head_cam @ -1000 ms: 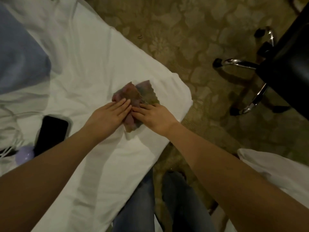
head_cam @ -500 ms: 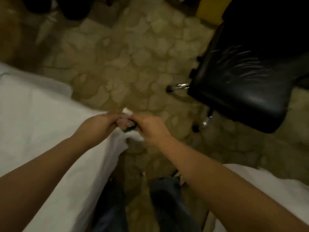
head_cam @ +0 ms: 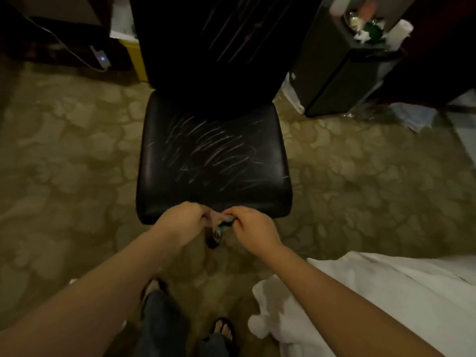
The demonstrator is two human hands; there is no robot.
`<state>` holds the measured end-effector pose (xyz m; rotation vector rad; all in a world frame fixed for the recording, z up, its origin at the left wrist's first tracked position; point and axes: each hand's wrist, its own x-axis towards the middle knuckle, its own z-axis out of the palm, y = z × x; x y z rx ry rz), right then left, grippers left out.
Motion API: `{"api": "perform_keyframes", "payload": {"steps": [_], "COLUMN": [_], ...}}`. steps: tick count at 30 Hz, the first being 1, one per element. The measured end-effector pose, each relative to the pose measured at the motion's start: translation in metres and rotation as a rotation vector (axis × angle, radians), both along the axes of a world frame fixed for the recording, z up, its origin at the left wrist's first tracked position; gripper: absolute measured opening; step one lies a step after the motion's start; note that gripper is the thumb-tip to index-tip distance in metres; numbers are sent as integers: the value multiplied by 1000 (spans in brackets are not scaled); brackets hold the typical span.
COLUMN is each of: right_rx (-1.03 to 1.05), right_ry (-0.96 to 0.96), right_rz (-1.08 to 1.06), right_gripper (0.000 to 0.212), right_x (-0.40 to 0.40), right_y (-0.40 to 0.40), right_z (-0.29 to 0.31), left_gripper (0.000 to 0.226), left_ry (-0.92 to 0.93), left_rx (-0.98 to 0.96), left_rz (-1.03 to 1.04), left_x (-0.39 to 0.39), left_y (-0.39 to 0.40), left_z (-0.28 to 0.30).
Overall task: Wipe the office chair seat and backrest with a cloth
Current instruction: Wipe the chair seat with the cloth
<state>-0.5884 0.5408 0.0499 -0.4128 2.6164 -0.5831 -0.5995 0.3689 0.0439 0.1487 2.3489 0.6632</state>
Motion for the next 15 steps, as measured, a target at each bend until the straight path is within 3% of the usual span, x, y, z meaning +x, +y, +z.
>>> {"api": "perform_keyframes", "payload": {"steps": [6, 13, 15], "right_rx": [3, 0, 106], "right_ry": [24, 377, 287], "right_rz": [-161, -243, -128], "right_gripper": [34, 41, 50], "right_x": [-69, -174, -183], "right_y": [5, -9, -9], "right_z": [-22, -23, -41], "left_gripper": [28, 41, 40], "left_ry": [51, 528, 502], "left_rx": [-39, -78, -136], "left_rz": [-166, -253, -335], "left_x": [-95, -205, -216], "left_y": [11, 1, -4], "left_z": [-11, -10, -27]}}
